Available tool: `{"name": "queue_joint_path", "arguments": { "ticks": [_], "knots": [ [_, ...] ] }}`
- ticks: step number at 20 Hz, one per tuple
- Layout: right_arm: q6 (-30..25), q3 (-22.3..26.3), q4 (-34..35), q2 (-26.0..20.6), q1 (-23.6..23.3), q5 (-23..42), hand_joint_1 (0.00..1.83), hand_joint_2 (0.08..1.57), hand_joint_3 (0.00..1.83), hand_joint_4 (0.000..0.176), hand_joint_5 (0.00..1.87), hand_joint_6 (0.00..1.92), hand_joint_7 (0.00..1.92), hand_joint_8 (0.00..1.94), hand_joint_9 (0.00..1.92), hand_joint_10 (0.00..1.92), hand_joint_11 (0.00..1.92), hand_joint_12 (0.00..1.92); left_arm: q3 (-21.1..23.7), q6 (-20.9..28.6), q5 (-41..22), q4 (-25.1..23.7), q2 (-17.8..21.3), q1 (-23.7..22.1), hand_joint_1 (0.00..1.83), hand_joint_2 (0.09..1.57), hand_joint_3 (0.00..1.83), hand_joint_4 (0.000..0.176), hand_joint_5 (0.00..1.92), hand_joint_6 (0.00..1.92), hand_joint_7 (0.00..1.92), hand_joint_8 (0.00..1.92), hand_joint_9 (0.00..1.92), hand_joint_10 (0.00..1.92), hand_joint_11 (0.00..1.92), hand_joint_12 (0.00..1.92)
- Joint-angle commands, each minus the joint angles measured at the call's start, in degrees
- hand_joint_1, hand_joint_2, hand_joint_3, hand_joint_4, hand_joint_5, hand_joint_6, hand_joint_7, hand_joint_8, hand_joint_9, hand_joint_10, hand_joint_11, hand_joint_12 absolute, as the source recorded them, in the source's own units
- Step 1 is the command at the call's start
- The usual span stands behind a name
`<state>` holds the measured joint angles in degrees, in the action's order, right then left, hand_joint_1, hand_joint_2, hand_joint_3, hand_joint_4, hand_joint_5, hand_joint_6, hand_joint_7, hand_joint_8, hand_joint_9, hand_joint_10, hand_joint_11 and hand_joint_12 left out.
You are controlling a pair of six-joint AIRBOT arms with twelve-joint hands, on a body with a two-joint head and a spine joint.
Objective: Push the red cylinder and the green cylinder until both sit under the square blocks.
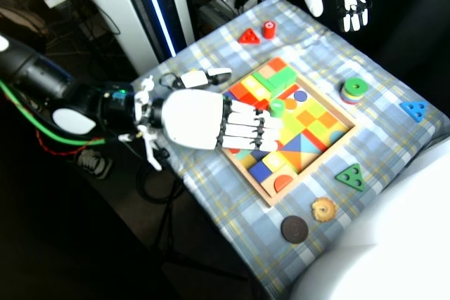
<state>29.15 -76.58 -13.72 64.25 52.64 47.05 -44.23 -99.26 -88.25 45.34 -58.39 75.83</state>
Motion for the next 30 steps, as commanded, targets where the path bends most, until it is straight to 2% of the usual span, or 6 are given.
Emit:
{"name": "queue_joint_path", "arguments": {
  "ticks": [1,11,18,22,26,30],
  "knots": [
    [-0.39,-0.31,1.04,0.27,-0.86,5.41,0.0,1.03,0.0,0.034,0.43,0.0,0.0,0.0,0.0,0.0,0.0,0.0,-0.25,0.5,-6.39,-2.46,-0.05,-0.45,0.52,1.33,0.0,0.0,0.61,0.0,0.47,0.01,0.43,0.01,0.0,0.56],
    [-0.38,1.59,-1.15,-1.89,-0.86,2.79,0.0,1.01,0.0,0.136,0.4,0.0,0.0,0.0,0.0,0.0,0.0,0.0,-0.18,0.53,-6.19,-2.38,-0.01,-0.44,0.51,1.34,0.0,0.0,0.62,0.0,0.47,0.0,0.42,0.01,0.0,0.53],
    [1.19,4.92,-1.24,-7.48,-0.84,1.08,0.0,0.97,0.0,0.106,0.38,0.0,0.0,0.0,0.0,0.0,0.0,0.0,-0.13,0.53,-6.12,-2.33,0.12,-0.44,0.49,1.34,0.0,0.0,0.6,0.0,0.48,0.0,0.42,0.01,0.0,0.53],
    [3.16,6.41,-0.78,-9.27,-0.62,-0.37,0.0,0.95,0.0,0.167,0.38,0.0,0.0,0.0,0.0,0.0,0.0,0.0,-0.08,0.53,-6.02,-2.31,0.12,-0.44,0.49,1.34,0.0,0.0,0.6,0.0,0.47,0.0,0.42,0.01,0.0,0.45],
    [3.39,6.59,0.0,-9.82,-0.27,-0.35,0.0,0.94,0.0,0.15,0.4,0.01,0.0,0.0,0.0,0.0,0.0,0.0,-0.14,0.53,-5.87,-2.26,0.1,-0.44,0.49,1.35,0.0,0.0,0.62,0.0,0.49,0.0,0.43,0.01,0.0,0.55],
    [3.49,6.88,0.77,-9.75,-0.28,1.99,0.0,0.95,0.0,0.169,0.38,0.0,0.0,0.0,0.0,0.0,0.0,0.0,-0.14,0.53,-5.87,-2.27,0.11,-0.44,0.47,1.37,0.0,0.0,0.6,0.0,0.46,0.0,0.41,0.0,0.0,0.53]
  ]
}}
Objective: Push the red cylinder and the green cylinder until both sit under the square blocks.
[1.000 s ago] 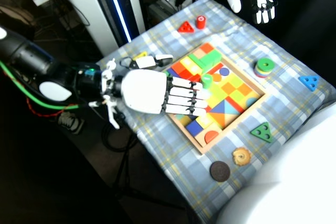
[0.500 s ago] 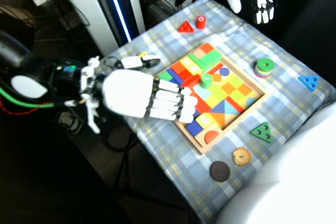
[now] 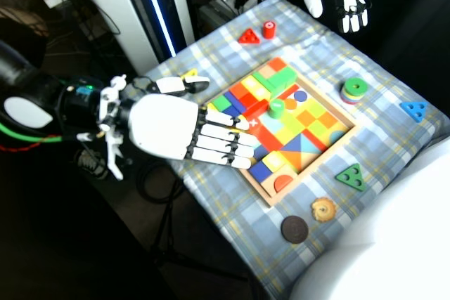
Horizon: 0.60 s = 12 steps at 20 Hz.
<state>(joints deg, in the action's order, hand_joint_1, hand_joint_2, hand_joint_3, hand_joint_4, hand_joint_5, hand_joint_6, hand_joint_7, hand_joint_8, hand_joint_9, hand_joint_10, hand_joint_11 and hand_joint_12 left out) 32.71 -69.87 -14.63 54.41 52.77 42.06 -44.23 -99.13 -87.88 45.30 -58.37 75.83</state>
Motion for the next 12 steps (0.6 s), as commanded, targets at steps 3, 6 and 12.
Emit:
{"name": "queue_joint_path", "arguments": {
  "ticks": [3,6,12],
  "knots": [
    [-0.08,0.27,1.83,0.34,-0.41,7.9,0.0,0.95,0.0,0.172,0.36,0.0,0.0,0.0,0.0,0.0,0.0,0.0,-0.14,0.39,-6.2,-2.22,0.08,-0.44,0.54,1.35,0.0,0.0,0.6,0.0,0.48,0.0,0.43,0.01,0.0,0.51],
    [-0.08,-0.22,1.25,1.55,-0.41,7.92,0.0,0.96,0.0,0.121,0.37,0.01,0.0,0.0,0.0,0.0,0.0,0.0,-0.14,0.39,-6.15,-2.22,0.06,-0.44,0.53,1.35,0.0,0.0,0.61,0.0,0.48,0.0,0.43,0.01,0.0,0.52],
    [-0.5,-1.78,1.03,3.83,-0.4,7.78,0.0,0.97,0.0,0.145,0.4,0.01,0.0,0.0,0.0,0.0,0.0,0.0,-0.1,0.39,-5.96,-2.24,0.05,-0.44,0.45,1.35,0.0,0.0,0.61,0.01,0.49,0.0,0.44,0.02,0.0,0.46]
  ]
}}
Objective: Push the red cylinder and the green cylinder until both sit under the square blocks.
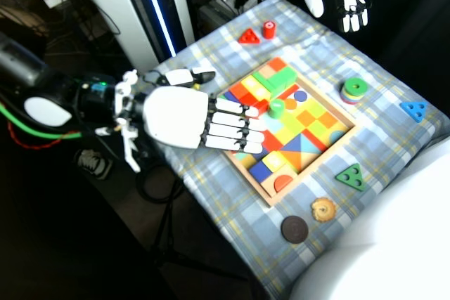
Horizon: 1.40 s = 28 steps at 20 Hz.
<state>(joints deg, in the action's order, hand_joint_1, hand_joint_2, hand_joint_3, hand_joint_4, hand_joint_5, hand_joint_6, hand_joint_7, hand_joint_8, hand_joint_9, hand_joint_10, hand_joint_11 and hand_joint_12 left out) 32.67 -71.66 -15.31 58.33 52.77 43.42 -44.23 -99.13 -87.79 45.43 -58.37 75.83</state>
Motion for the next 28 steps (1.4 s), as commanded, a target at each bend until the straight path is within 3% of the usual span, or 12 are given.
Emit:
{"name": "queue_joint_path", "arguments": {
  "ticks": [1,2,4,5,7,9,10,11,12,15,18,28],
  "knots": [
    [-0.63,-0.2,1.7,0.13,-0.39,6.26,0.0,0.97,0.0,0.141,0.4,0.01,0.0,0.0,0.0,0.0,0.0,0.0,-0.05,0.39,-6.05,-2.37,0.05,-0.44,0.43,1.35,0.0,0.0,0.61,0.0,0.48,0.0,0.44,0.02,0.0,0.49],
    [-0.63,-0.33,1.69,0.21,-0.38,5.88,0.0,0.97,0.0,0.149,0.4,0.01,0.0,0.0,0.0,0.0,0.0,0.0,-0.02,0.39,-6.07,-2.38,0.05,-0.44,0.49,1.35,0.0,0.0,0.61,0.0,0.46,0.0,0.42,0.01,0.0,0.48],
    [-0.63,-0.46,1.64,0.21,-0.38,5.23,0.0,0.97,0.0,0.123,0.42,0.01,0.0,0.0,0.0,0.0,0.0,0.0,-0.02,0.39,-6.11,-2.38,0.06,-0.44,0.48,1.35,0.0,0.0,0.6,0.0,0.46,0.0,0.42,0.01,0.0,0.5],
    [-0.63,-0.56,1.52,0.2,-0.37,4.87,0.0,0.95,0.0,0.131,0.41,0.01,0.0,0.0,0.0,0.0,0.0,0.0,-0.04,0.39,-6.14,-2.38,0.08,-0.44,0.5,1.36,0.0,0.0,0.61,0.0,0.46,0.0,0.42,0.01,0.0,0.51],
    [-0.63,-0.56,1.3,0.01,-0.25,4.1,0.0,0.96,0.0,0.106,0.41,0.01,0.0,0.0,0.0,0.0,0.0,0.0,-0.08,0.39,-6.25,-2.39,0.16,-0.45,0.52,1.35,0.0,0.0,0.63,0.0,0.49,0.01,0.43,0.02,0.0,0.56],
    [-0.63,-0.55,0.83,-0.36,-0.2,2.93,0.0,0.96,0.0,0.115,0.41,0.01,0.0,0.0,0.0,0.0,0.0,0.0,-0.03,0.39,-6.35,-2.39,0.29,-0.46,0.52,1.35,0.0,0.0,0.62,0.0,0.49,0.0,0.43,0.01,0.0,0.56],
    [-0.63,-0.33,0.69,-0.86,-0.12,2.28,0.0,0.96,0.0,0.107,0.41,0.0,0.0,0.0,0.0,0.0,0.0,0.0,-0.03,0.39,-6.34,-2.4,0.35,-0.47,0.55,1.34,0.0,0.0,0.64,0.01,0.5,0.0,0.44,0.02,0.0,0.59],
    [-0.63,0.04,0.64,-1.45,-0.11,1.84,0.0,0.97,0.01,0.109,0.41,0.0,0.0,0.0,0.0,0.0,0.0,0.0,-0.03,0.39,-6.31,-2.4,0.36,-0.48,0.55,1.35,0.0,0.0,0.63,0.0,0.5,0.0,0.43,0.02,0.0,0.6],
    [-0.63,0.41,0.64,-2.01,-0.03,1.58,0.0,0.98,0.01,0.154,0.37,0.0,0.0,0.0,0.0,0.0,0.0,0.0,-0.03,0.39,-6.3,-2.39,0.36,-0.5,0.59,1.34,0.0,0.0,0.64,0.0,0.5,0.0,0.43,0.02,0.0,0.54],
    [-0.63,1.53,0.72,-4.0,0.56,0.62,0.0,0.99,0.01,0.139,0.38,0.01,0.0,0.0,0.0,0.0,0.0,0.0,0.0,0.39,-6.3,-2.37,0.33,-0.5,0.57,1.36,0.0,0.0,0.61,0.0,0.49,0.0,0.41,0.01,0.0,0.42],
    [-0.33,2.67,2.05,-5.84,2.1,0.31,0.0,0.97,0.0,0.175,0.36,0.0,0.0,0.0,0.0,0.0,0.0,0.0,-0.02,0.39,-6.24,-2.37,0.37,-0.5,0.53,1.35,0.0,0.0,0.59,0.0,0.48,0.0,0.41,0.01,0.0,0.38],
    [4.22,4.97,6.87,-9.54,5.03,0.34,0.0,0.97,0.0,0.176,0.37,0.01,0.0,0.0,0.0,0.0,0.0,0.0,-0.06,0.39,-5.68,-2.37,0.37,-0.49,0.45,1.38,0.0,0.0,0.56,0.0,0.44,0.0,0.37,0.0,0.0,0.35]
  ]
}}
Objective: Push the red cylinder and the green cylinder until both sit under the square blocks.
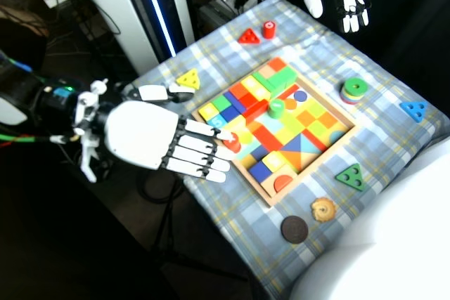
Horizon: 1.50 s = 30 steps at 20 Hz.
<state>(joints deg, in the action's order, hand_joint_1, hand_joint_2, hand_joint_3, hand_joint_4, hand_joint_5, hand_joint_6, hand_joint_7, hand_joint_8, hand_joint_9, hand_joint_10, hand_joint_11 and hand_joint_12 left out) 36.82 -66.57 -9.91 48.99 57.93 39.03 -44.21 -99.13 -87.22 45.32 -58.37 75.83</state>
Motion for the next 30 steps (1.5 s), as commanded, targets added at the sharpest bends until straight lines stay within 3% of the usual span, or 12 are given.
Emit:
{"name": "queue_joint_path", "arguments": {
  "ticks": [1,8,10,16,18,21,22,24,25,26,28,30],
  "knots": [
    [0.18,0.03,1.77,-0.25,-0.14,5.2,0.0,0.97,0.0,0.176,0.37,0.01,0.0,0.0,0.0,0.0,0.0,0.0,-0.1,0.39,-6.18,-2.26,0.35,-0.49,0.45,1.38,0.0,0.0,0.56,0.0,0.44,0.0,0.37,0.0,0.0,0.35],
    [0.18,3.01,2.9,-3.24,-0.15,12.6,0.0,0.94,0.0,0.176,0.37,0.0,0.0,0.0,0.0,0.0,0.0,0.0,-0.11,0.39,-6.11,-2.25,0.33,-0.49,0.45,1.36,0.0,0.0,0.57,0.0,0.46,0.01,0.4,0.01,0.0,0.35],
    [0.18,3.41,2.91,-3.55,-0.17,14.26,0.0,0.97,0.01,0.176,0.4,0.01,0.0,0.0,0.0,0.0,0.0,0.0,-0.12,0.39,-6.09,-2.17,0.28,-0.49,0.47,1.36,0.0,0.0,0.6,0.01,0.47,0.0,0.41,0.02,0.0,0.46],
    [0.14,1.97,1.97,0.54,-2.49,15.97,0.0,0.98,0.01,0.176,0.41,0.01,0.0,0.0,0.0,0.0,0.0,0.0,-0.11,0.4,-6.1,-2.15,0.22,-0.49,0.52,1.35,0.0,0.0,0.61,0.01,0.49,0.0,0.42,0.03,0.0,0.51],
    [-0.49,0.71,1.39,2.25,-2.84,15.64,0.0,1.0,0.01,0.16,0.39,0.0,0.0,0.0,0.0,0.0,0.0,0.0,-0.12,0.4,-6.03,-2.15,0.19,-0.5,0.55,1.35,0.0,0.0,0.63,0.01,0.5,0.0,0.44,0.04,0.0,0.6],
    [-1.01,-1.58,0.99,4.76,-3.53,13.78,0.0,0.95,0.0,0.138,0.38,0.0,0.0,0.0,0.0,0.0,0.0,0.0,-0.03,0.4,-6.0,-2.14,0.21,-0.5,0.54,1.34,0.0,0.0,0.62,0.01,0.49,0.0,0.42,0.04,0.0,0.48],
    [-1.14,-2.19,0.98,5.27,-3.58,13.15,0.0,0.94,0.0,0.166,0.36,0.0,0.0,0.0,0.0,0.0,0.0,0.0,-0.03,0.4,-6.0,-2.14,0.21,-0.5,0.55,1.34,0.0,0.0,0.62,0.0,0.49,0.0,0.43,0.04,0.0,0.48],
    [-1.17,-2.86,0.98,5.78,-3.58,12.33,0.0,0.95,0.0,0.169,0.37,0.0,0.0,0.0,0.0,0.0,0.0,0.0,-0.02,0.41,-6.0,-2.14,0.19,-0.5,0.54,1.35,0.0,0.0,0.62,0.01,0.5,0.0,0.43,0.04,0.0,0.49],
    [-1.22,-3.31,0.98,6.17,-3.58,11.72,0.0,0.95,0.0,0.16,0.37,0.0,0.0,0.0,0.0,0.0,0.0,0.0,0.0,0.41,-6.0,-2.14,0.16,-0.5,0.52,1.35,0.0,0.0,0.62,0.0,0.5,0.0,0.43,0.04,0.0,0.49],
    [-1.27,-3.56,0.98,6.37,-3.58,11.36,0.0,0.95,0.0,0.173,0.37,0.01,0.0,0.0,0.0,0.0,0.0,0.0,0.01,0.41,-6.0,-2.14,0.15,-0.5,0.53,1.35,0.0,0.0,0.62,0.0,0.5,0.0,0.43,0.04,0.0,0.5],
    [-1.46,-4.04,0.97,6.72,-3.56,10.43,0.0,0.95,0.0,0.175,0.37,0.0,0.0,0.0,0.0,0.0,0.0,0.0,0.02,0.49,-6.02,-2.15,0.16,-0.5,0.53,1.35,0.0,0.0,0.62,0.0,0.5,0.0,0.43,0.04,0.0,0.53],
    [-1.46,-4.39,0.77,6.91,-3.54,9.27,0.0,0.97,0.0,0.159,0.33,0.0,0.0,0.0,0.0,0.0,0.0,0.0,0.02,0.53,-6.05,-2.16,0.16,-0.5,0.48,1.36,0.0,0.0,0.59,0.0,0.47,0.0,0.4,0.03,0.0,0.46]
  ]
}}
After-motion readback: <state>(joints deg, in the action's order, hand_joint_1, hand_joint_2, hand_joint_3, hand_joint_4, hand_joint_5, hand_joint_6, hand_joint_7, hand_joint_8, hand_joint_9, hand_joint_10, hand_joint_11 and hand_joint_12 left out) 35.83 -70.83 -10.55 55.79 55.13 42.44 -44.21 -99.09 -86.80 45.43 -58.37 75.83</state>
